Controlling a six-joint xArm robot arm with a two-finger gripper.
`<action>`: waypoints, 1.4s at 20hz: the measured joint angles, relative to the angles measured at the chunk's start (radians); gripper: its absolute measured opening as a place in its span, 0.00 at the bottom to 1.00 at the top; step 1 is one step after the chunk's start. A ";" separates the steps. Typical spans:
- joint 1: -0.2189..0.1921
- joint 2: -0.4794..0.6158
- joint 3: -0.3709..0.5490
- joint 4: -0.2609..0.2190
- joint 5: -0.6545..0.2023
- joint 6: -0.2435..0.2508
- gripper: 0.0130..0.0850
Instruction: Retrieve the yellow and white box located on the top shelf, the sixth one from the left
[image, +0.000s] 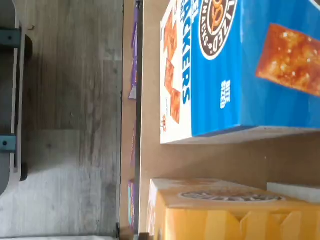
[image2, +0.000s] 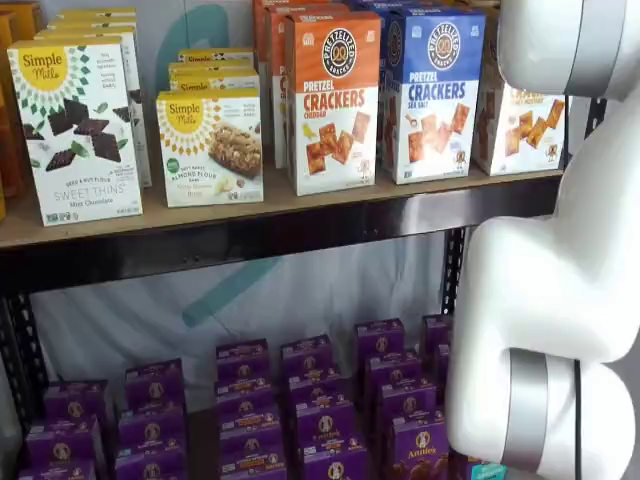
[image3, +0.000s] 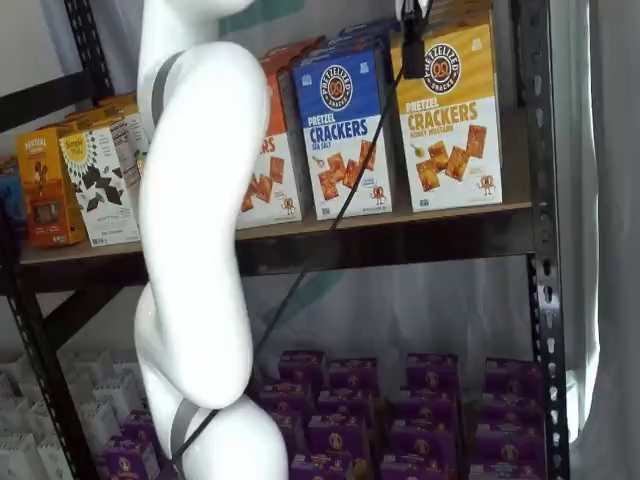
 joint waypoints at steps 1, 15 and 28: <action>-0.001 0.000 0.001 0.002 -0.001 0.000 0.83; -0.003 -0.002 -0.001 0.009 0.014 0.003 0.67; -0.026 -0.169 0.187 0.008 -0.058 -0.030 0.67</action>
